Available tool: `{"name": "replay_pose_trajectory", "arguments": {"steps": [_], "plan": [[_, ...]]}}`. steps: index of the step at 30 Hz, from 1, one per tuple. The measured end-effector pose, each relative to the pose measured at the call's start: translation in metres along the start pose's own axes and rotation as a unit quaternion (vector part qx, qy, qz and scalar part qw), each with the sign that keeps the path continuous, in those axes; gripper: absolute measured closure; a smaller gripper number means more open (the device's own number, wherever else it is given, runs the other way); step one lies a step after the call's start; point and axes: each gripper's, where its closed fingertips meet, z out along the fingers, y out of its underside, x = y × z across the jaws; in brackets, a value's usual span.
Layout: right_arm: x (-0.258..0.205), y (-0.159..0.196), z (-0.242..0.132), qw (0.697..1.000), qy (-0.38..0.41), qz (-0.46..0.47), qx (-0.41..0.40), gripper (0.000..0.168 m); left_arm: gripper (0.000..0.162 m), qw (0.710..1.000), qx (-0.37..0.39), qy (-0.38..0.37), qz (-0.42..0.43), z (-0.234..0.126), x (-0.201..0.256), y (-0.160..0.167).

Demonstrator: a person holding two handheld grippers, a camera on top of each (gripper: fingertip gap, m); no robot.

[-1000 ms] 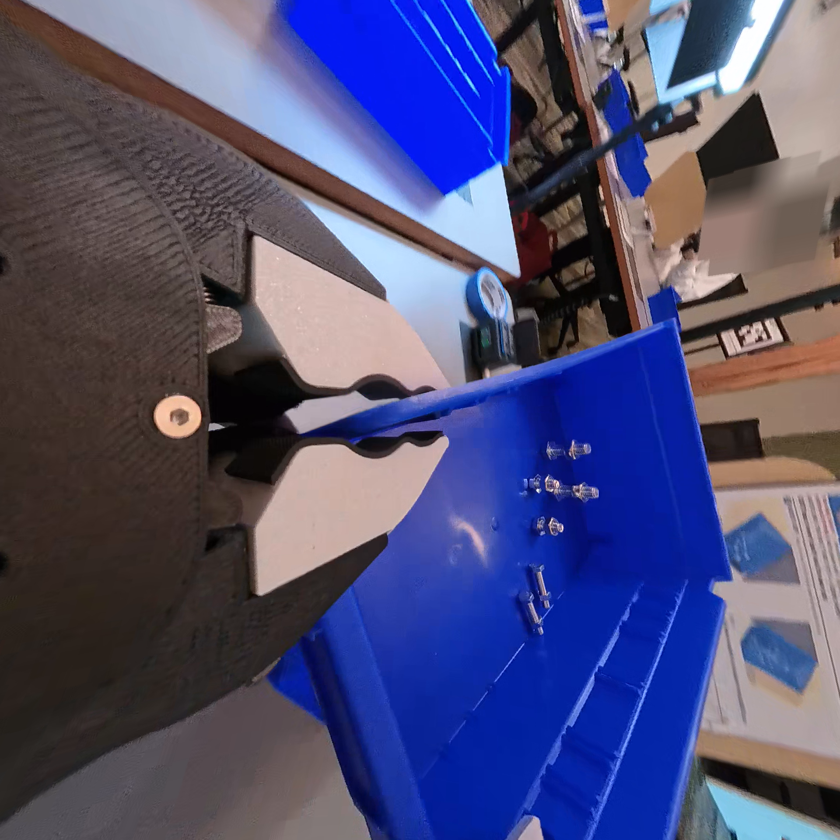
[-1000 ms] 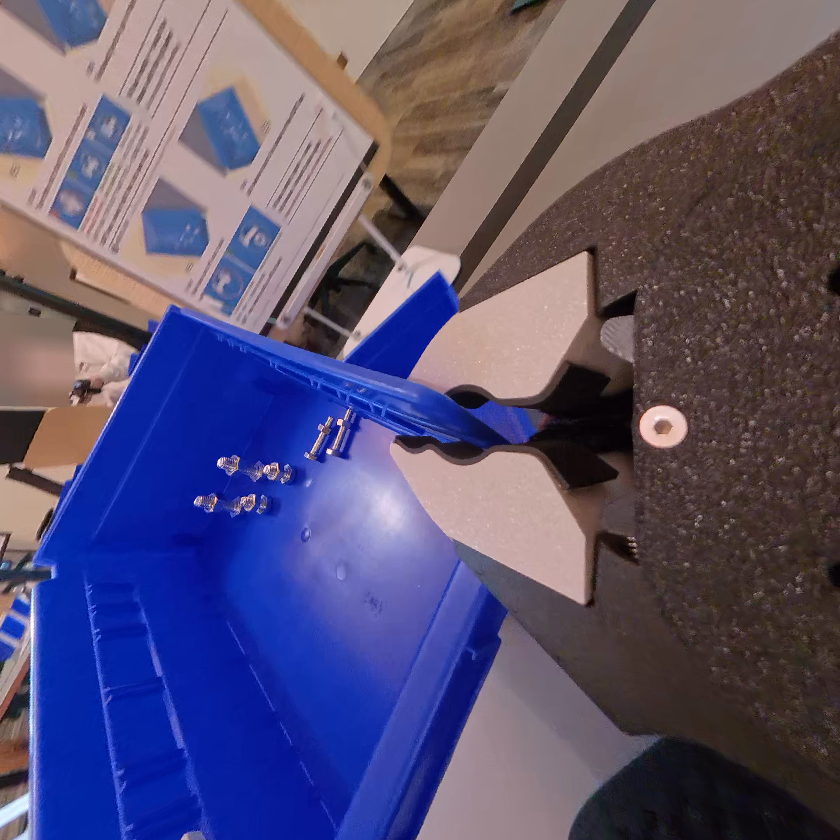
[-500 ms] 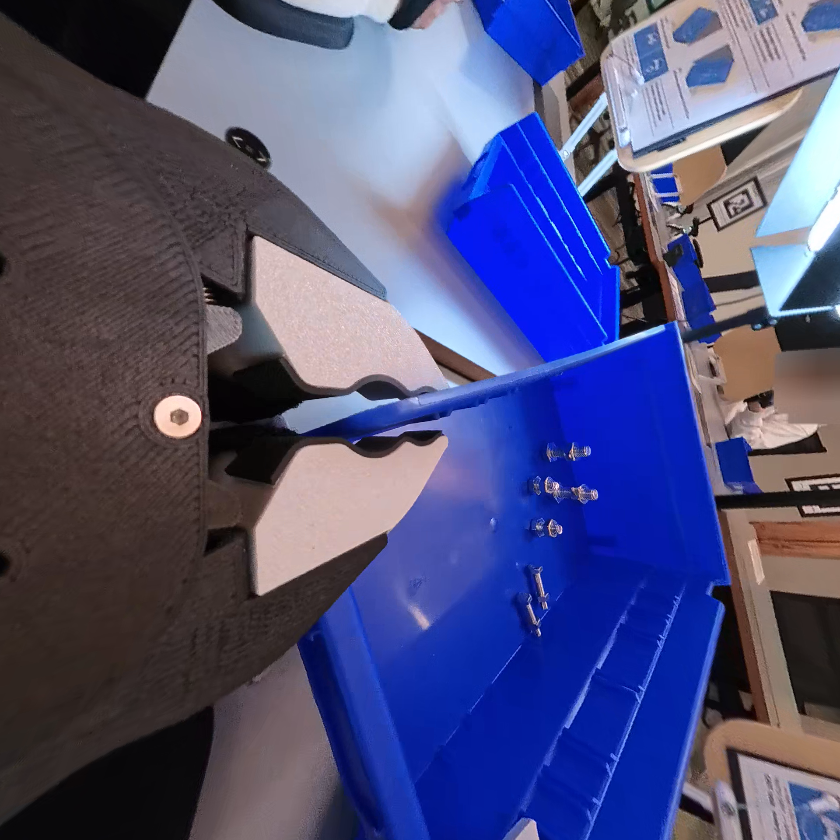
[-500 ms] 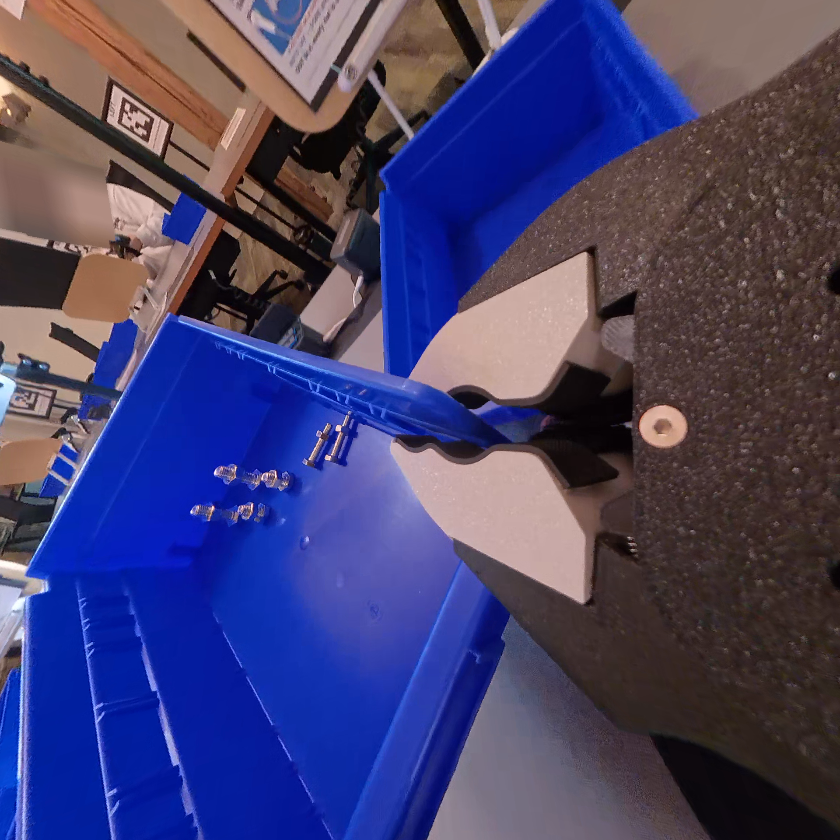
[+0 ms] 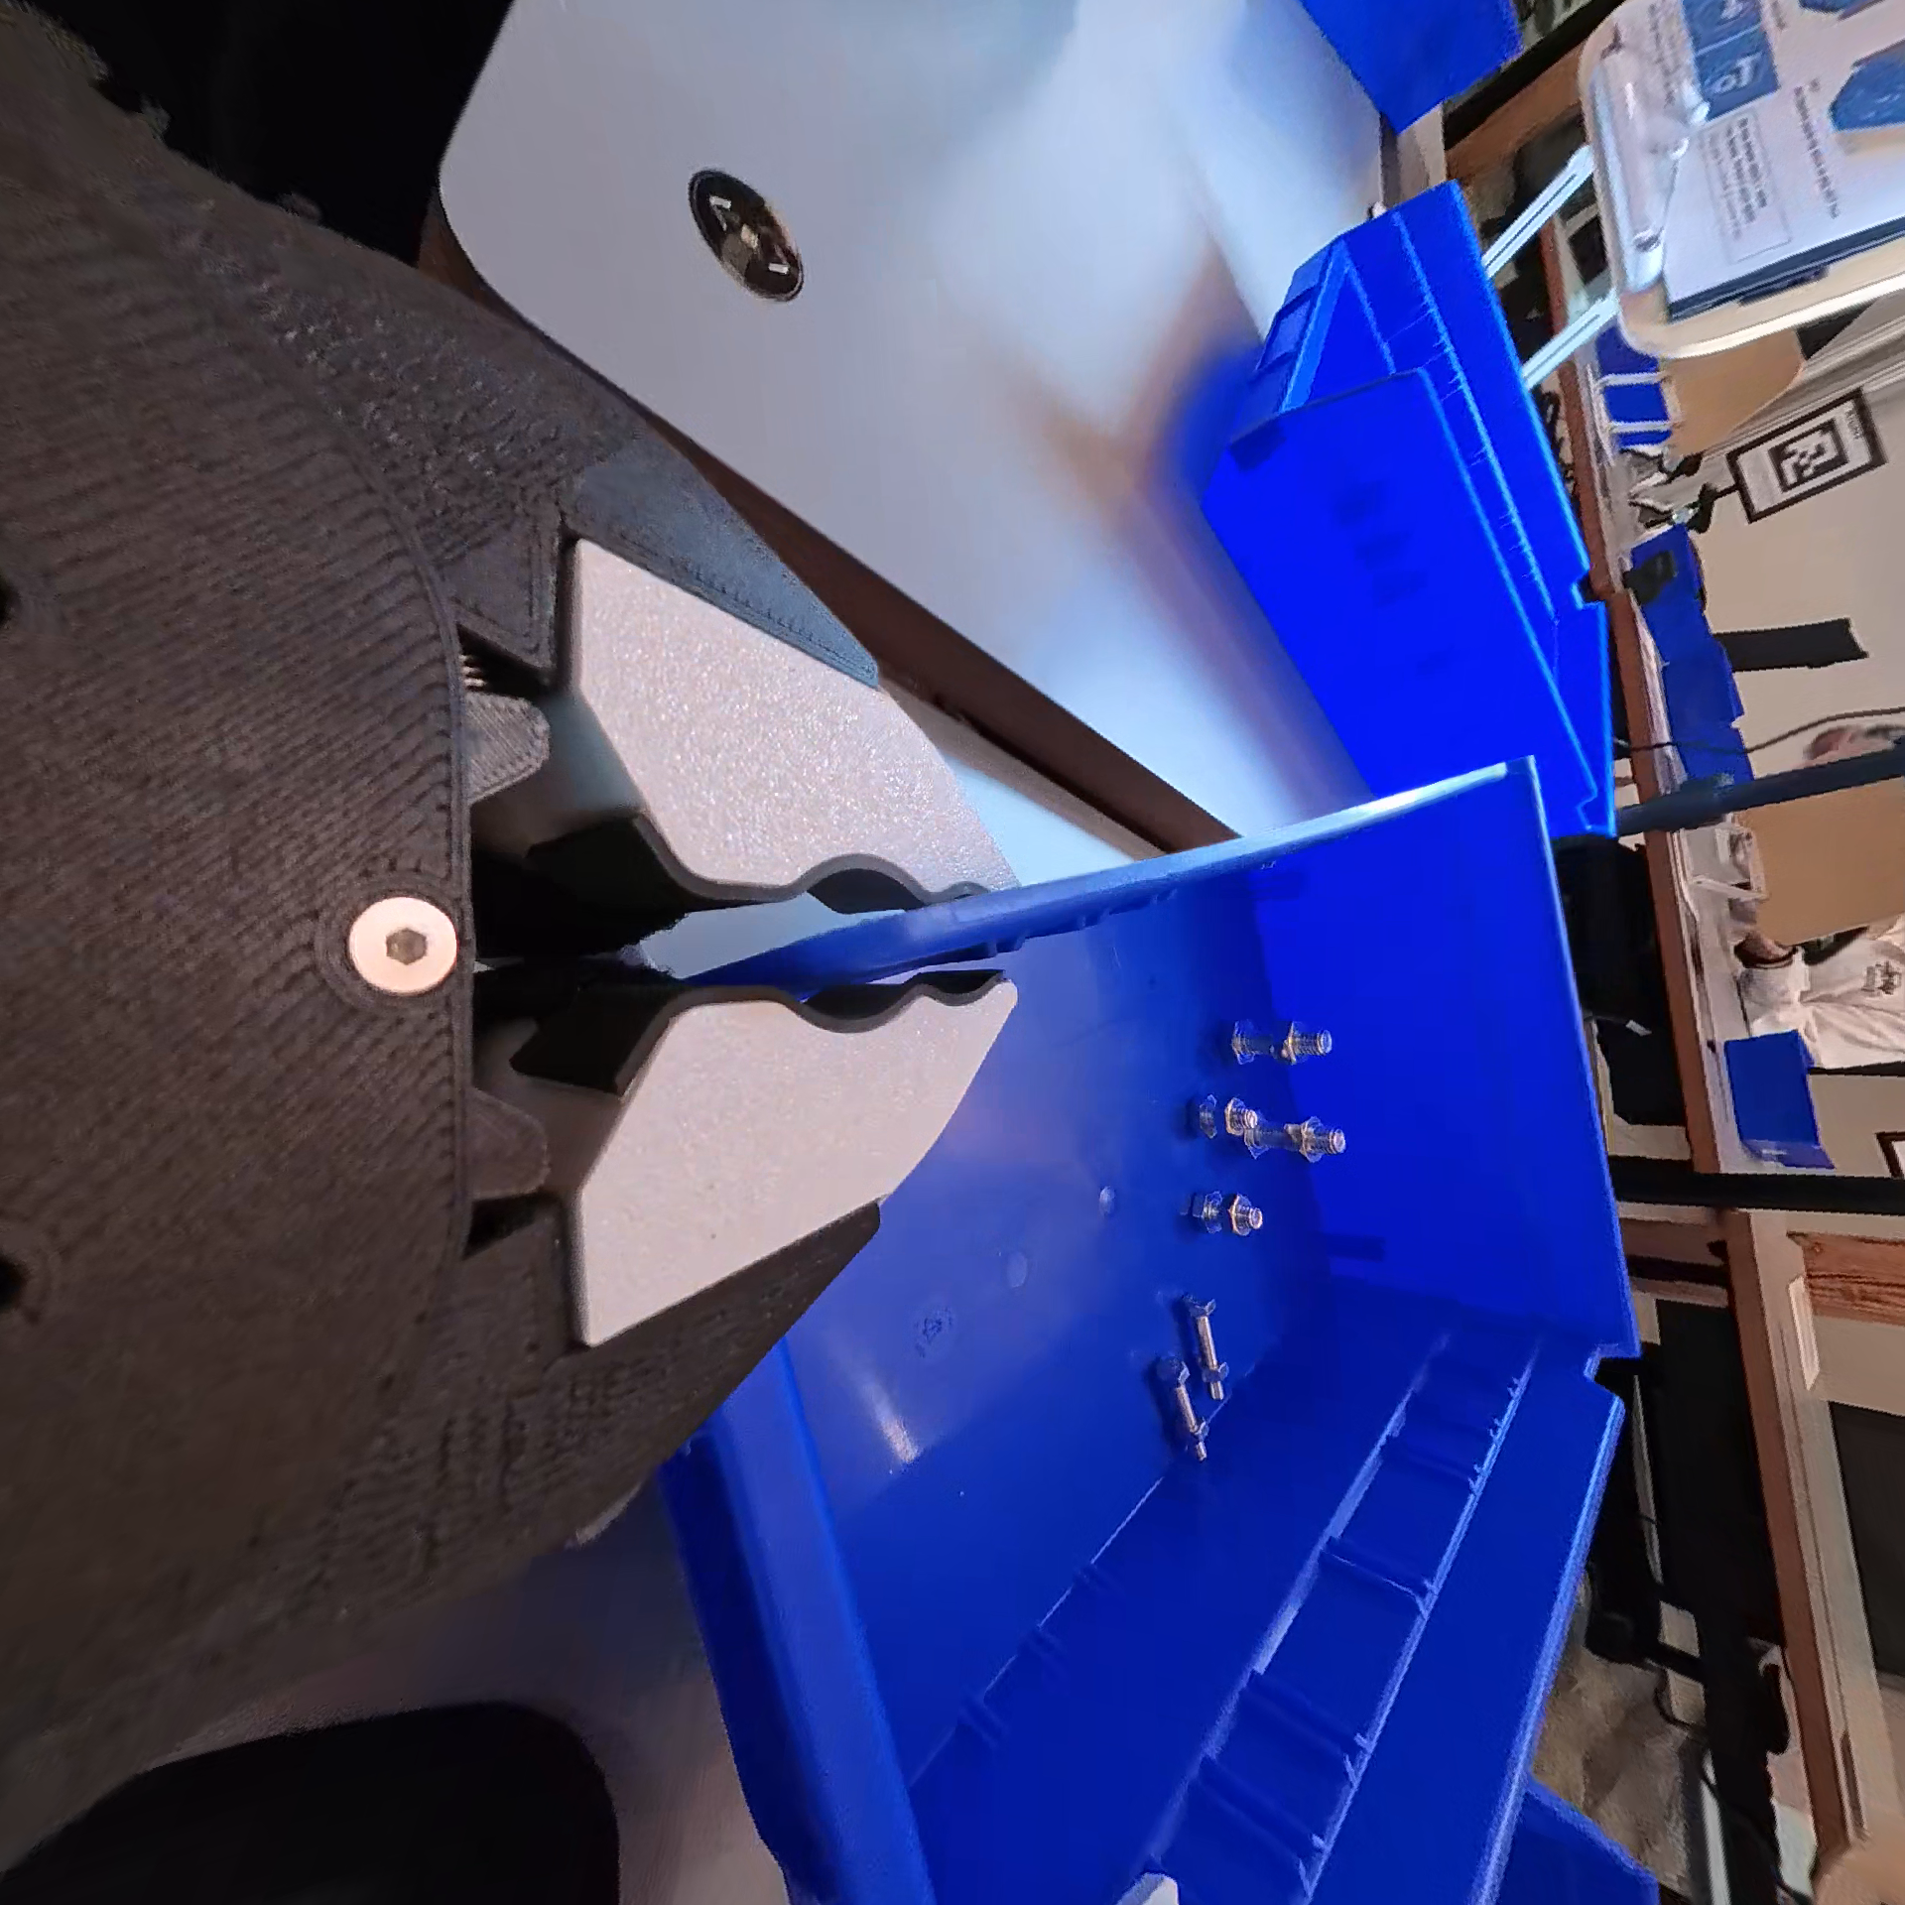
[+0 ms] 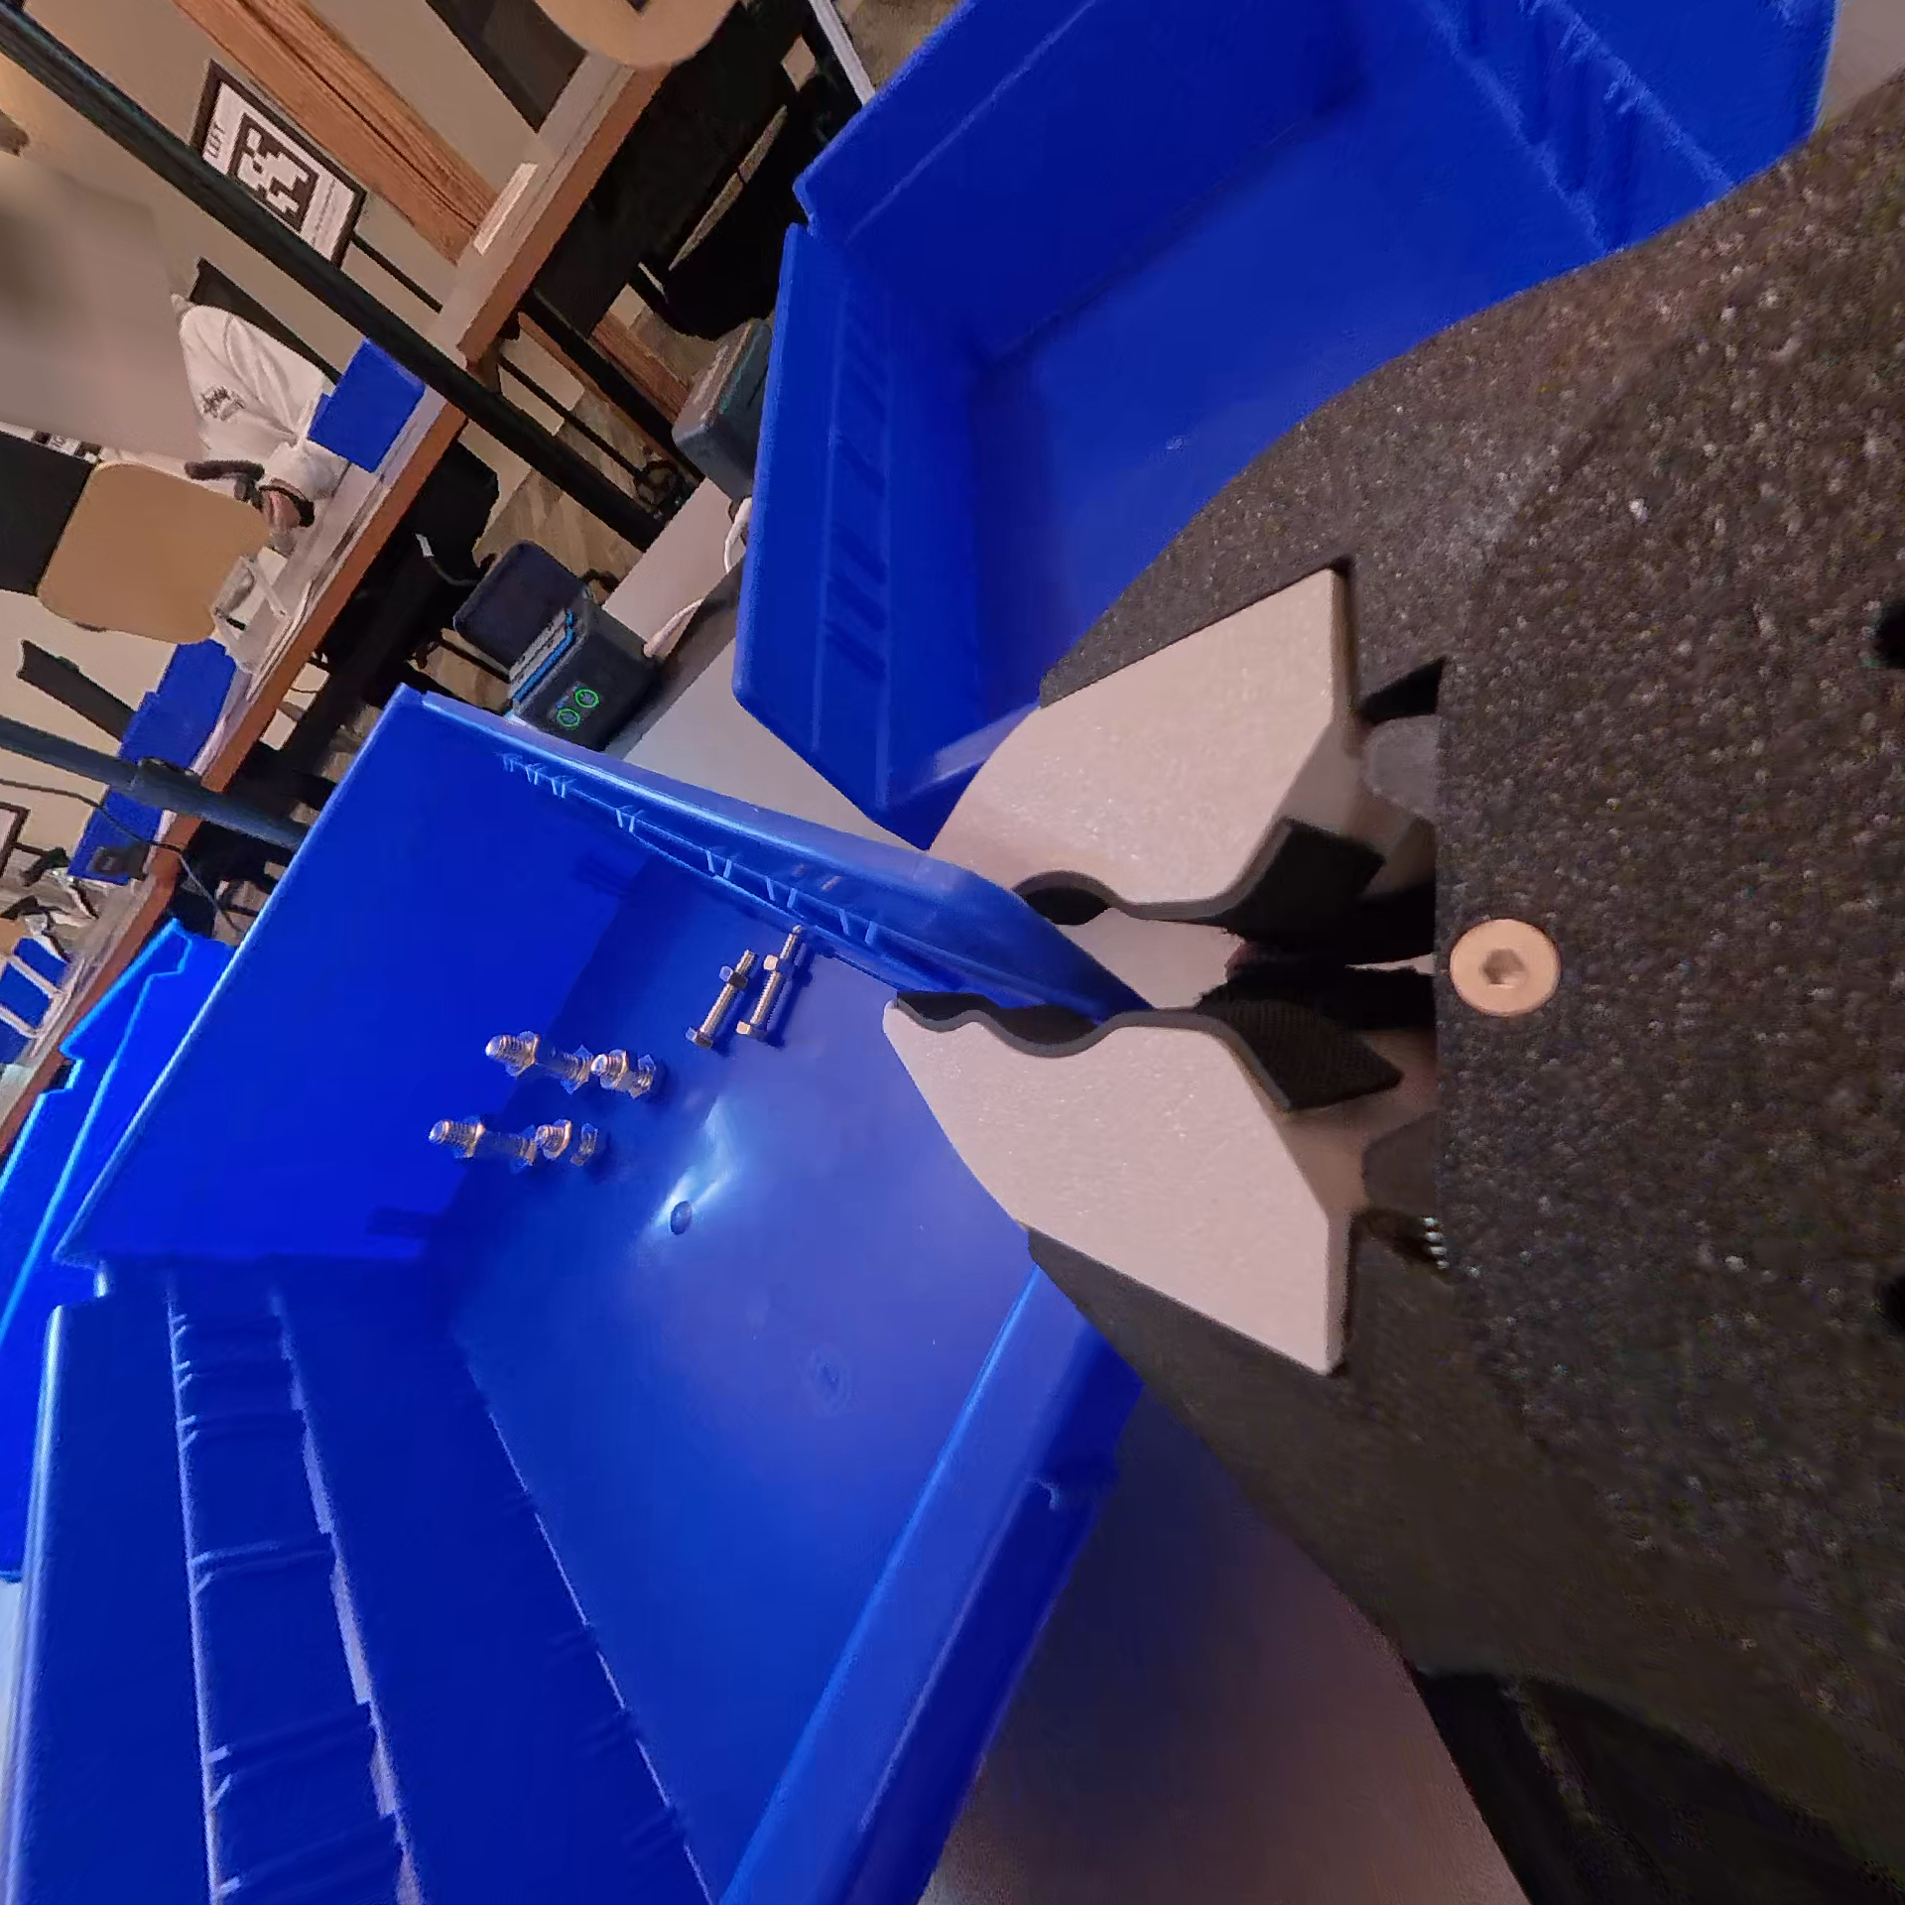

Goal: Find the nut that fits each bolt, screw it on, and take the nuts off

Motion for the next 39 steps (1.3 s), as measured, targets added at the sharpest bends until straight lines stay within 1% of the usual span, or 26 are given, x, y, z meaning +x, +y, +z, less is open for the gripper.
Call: {"name": "replay_pose_trajectory", "arguments": {"steps": [7,14,17,18,19,20,22,24,26,28,29,31,33,35,39], "plan": [[-0.007,0.021,0.002,1.0,0.006,-0.009,-0.015,0.156,0.154,1.0,-0.004,0.019,-0.004,0.009,0.004,0.021],[-0.007,0.03,0.007,1.0,-0.003,-0.002,-0.027,0.155,0.153,0.999,-0.005,0.038,-0.027,0.016,0.008,0.034],[-0.009,0.035,0.007,0.999,-0.02,0.001,-0.035,0.15,0.15,0.998,0.003,0.055,-0.037,0.017,0.01,0.036],[-0.012,0.037,0.006,0.999,-0.035,0.0,-0.037,0.143,0.148,0.997,0.003,0.066,-0.034,0.017,0.011,0.037],[-0.013,0.037,0.002,0.998,-0.048,0.004,-0.028,0.127,0.145,0.996,0.002,0.079,-0.031,0.016,0.012,0.039],[-0.013,0.033,-0.005,0.998,-0.056,0.013,-0.007,0.113,0.139,0.996,0.007,0.084,-0.031,0.015,0.012,0.039],[-0.004,0.023,-0.021,0.997,-0.054,0.037,0.041,0.094,0.117,0.997,0.013,0.071,-0.028,0.012,0.003,0.04],[0.015,0.016,-0.039,0.994,-0.032,0.067,0.076,0.084,0.096,0.998,0.009,0.059,-0.024,0.009,-0.005,0.042],[0.051,0.015,-0.058,0.989,0.029,0.093,0.113,0.08,0.083,0.998,0.021,0.048,-0.021,0.003,-0.011,0.037],[0.096,0.021,-0.075,0.978,0.118,0.103,0.136,0.078,0.078,0.998,0.054,0.031,-0.022,-0.005,-0.018,0.023],[0.116,0.028,-0.081,0.973,0.156,0.104,0.132,0.075,0.077,0.997,0.075,0.025,-0.023,-0.01,-0.02,0.013],[0.144,0.046,-0.084,0.97,0.202,0.104,0.092,0.067,0.077,0.993,0.115,0.01,-0.034,-0.02,-0.022,-0.005],[0.159,0.066,-0.078,0.969,0.219,0.104,0.038,0.065,0.078,0.989,0.142,0.015,-0.04,-0.03,-0.016,-0.021],[0.166,0.082,-0.073,0.969,0.221,0.108,0.002,0.066,0.078,0.985,0.164,0.035,-0.041,-0.038,-0.002,-0.037],[0.166,0.099,-0.072,0.969,0.21,0.122,-0.037,0.071,0.078,0.979,0.183,0.078,-0.03,-0.048,0.028,-0.056]]}}
